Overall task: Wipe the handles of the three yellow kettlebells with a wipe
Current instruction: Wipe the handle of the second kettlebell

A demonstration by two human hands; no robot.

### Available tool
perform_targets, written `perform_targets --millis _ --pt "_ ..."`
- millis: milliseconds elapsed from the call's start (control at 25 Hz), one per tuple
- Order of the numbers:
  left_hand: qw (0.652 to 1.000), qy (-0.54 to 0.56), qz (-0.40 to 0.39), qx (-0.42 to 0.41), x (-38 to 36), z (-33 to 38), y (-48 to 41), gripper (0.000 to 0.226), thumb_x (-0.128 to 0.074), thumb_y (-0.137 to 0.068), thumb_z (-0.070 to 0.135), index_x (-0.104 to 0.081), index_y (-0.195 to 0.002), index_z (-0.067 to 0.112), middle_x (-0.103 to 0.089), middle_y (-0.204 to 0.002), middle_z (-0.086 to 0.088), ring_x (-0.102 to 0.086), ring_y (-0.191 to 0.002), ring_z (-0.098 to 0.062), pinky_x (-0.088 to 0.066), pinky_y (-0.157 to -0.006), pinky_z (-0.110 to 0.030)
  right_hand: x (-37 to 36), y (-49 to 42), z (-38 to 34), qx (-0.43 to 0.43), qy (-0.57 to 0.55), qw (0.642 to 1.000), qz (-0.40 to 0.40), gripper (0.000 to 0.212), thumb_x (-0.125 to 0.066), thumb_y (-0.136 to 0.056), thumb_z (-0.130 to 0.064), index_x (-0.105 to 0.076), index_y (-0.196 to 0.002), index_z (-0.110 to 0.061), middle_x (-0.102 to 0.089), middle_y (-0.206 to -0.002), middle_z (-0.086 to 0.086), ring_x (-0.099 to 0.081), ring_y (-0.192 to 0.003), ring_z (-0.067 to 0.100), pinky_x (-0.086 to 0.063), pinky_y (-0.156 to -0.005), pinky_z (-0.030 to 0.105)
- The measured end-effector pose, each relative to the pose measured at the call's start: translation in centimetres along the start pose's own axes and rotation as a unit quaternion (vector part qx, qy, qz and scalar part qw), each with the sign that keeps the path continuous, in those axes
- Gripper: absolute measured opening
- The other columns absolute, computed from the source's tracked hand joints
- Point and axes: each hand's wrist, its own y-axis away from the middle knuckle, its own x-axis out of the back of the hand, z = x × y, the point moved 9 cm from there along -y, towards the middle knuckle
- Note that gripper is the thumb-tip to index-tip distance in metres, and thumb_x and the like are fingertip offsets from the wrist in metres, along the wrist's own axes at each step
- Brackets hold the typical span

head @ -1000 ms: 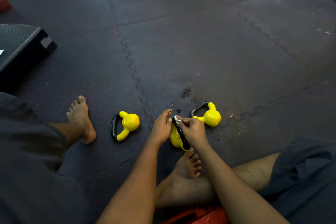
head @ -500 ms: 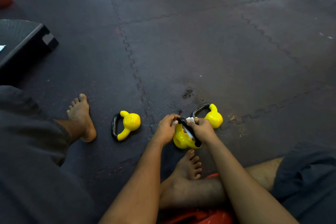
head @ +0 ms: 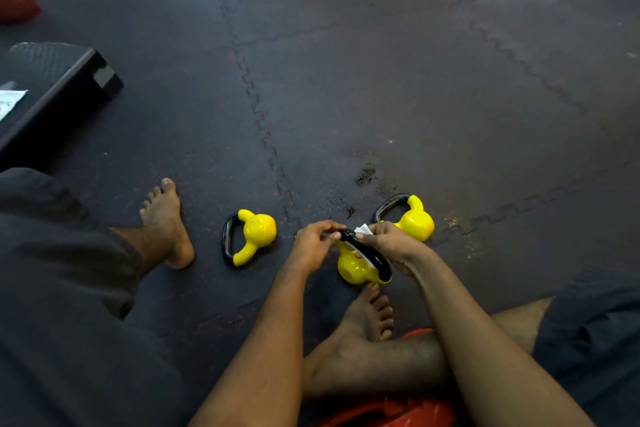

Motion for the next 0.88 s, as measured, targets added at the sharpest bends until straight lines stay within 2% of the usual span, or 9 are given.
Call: perform_targets --millis 80,160,280,400,480,560,640,760,880 --pt "1.000 -0.001 -0.004 -0.001 -0.1 0.1 0.1 0.022 -0.063 -0.090 0.014 -0.072 -0.101 0.032 -0.070 -0.091 -0.003 -0.064 -0.081 -0.018 -0.057 -0.065 -0.035 0.3 -0.2 0.0 0.005 0.005 1.000 -0.002 0.015 -0.056 -0.096 -0.014 -0.066 -0.094 -0.004 -0.071 -0.090 0.021 -0.066 -0.086 0.033 -0.053 -0.082 0.045" --pt "1.000 -0.005 -0.005 -0.002 -0.1 0.4 0.1 0.021 -0.064 -0.090 0.015 -0.072 -0.101 0.031 -0.070 -0.091 -0.005 -0.061 -0.077 -0.015 -0.057 -0.063 -0.034 0.8 0.0 -0.1 0.013 0.018 1.000 0.005 0.014 -0.058 -0.095 -0.013 -0.067 -0.095 -0.003 -0.072 -0.093 0.023 -0.068 -0.091 0.035 -0.052 -0.088 0.051" --pt "1.000 -0.007 -0.003 -0.006 -0.2 1.0 0.2 0.018 -0.063 -0.091 0.014 -0.071 -0.103 0.025 -0.068 -0.096 -0.005 -0.059 -0.078 -0.015 -0.058 -0.059 -0.031 1.8 0.5 -1.0 0.050 0.079 0.992 0.081 0.014 -0.063 -0.092 -0.016 -0.070 -0.092 -0.004 -0.073 -0.079 0.012 -0.068 -0.072 0.025 -0.056 -0.076 0.050" --pt "1.000 -0.009 -0.002 0.000 -0.3 1.0 0.3 0.016 -0.061 -0.092 0.015 -0.070 -0.104 0.021 -0.065 -0.099 -0.002 -0.060 -0.082 -0.017 -0.058 -0.058 -0.031 2.5 1.7 -2.2 0.091 0.151 0.964 0.199 0.011 -0.066 -0.088 -0.025 -0.072 -0.085 -0.016 -0.065 -0.062 -0.005 -0.057 -0.054 0.011 -0.050 -0.054 0.032" --pt "1.000 -0.014 0.000 0.005 -0.3 0.9 0.4 0.014 -0.060 -0.093 0.017 -0.068 -0.104 0.021 -0.064 -0.101 -0.004 -0.062 -0.086 -0.021 -0.057 -0.056 -0.029 2.5 2.1 -2.5 0.120 0.173 0.950 0.231 0.012 -0.065 -0.088 -0.027 -0.073 -0.083 -0.019 -0.063 -0.059 -0.008 -0.056 -0.053 0.006 -0.045 -0.054 0.027" --pt "1.000 -0.014 0.003 0.009 -0.3 0.8 0.4 0.012 -0.060 -0.093 0.018 -0.067 -0.102 0.023 -0.065 -0.101 -0.009 -0.063 -0.087 -0.023 -0.055 -0.054 -0.027 2.2 1.9 -2.0 0.121 0.177 0.955 0.204 0.022 -0.062 -0.090 -0.033 -0.073 -0.080 -0.016 -0.065 -0.058 -0.007 -0.058 -0.053 0.010 -0.048 -0.057 0.032" --pt "1.000 -0.009 0.006 0.006 -0.4 0.6 0.5 0.012 -0.060 -0.093 0.018 -0.066 -0.101 0.024 -0.066 -0.100 -0.012 -0.062 -0.084 -0.021 -0.052 -0.050 -0.024 1.6 1.2 -0.9 0.086 0.146 0.977 0.131 0.030 -0.057 -0.094 -0.035 -0.070 -0.079 -0.013 -0.072 -0.067 -0.001 -0.067 -0.062 0.017 -0.054 -0.066 0.038" --pt "1.000 -0.008 0.002 0.006 -0.4 0.3 0.7 0.013 -0.059 -0.093 0.017 -0.066 -0.101 0.024 -0.067 -0.100 -0.013 -0.060 -0.082 -0.017 -0.049 -0.048 -0.021 0.3 1.0 -0.1 0.035 0.056 0.997 0.033 0.031 -0.050 -0.100 -0.026 -0.070 -0.094 -0.003 -0.073 -0.082 0.010 -0.068 -0.064 0.014 -0.056 -0.067 0.029" --pt "1.000 -0.006 0.007 0.009 -0.1 0.0 0.8 0.013 -0.059 -0.093 0.017 -0.065 -0.099 0.026 -0.067 -0.097 -0.015 -0.059 -0.079 -0.015 -0.049 -0.049 -0.021 0.4 0.9 -0.7 0.059 0.108 0.990 0.067 0.032 -0.052 -0.099 -0.028 -0.071 -0.088 -0.005 -0.073 -0.077 0.011 -0.065 -0.062 0.013 -0.052 -0.066 0.029"
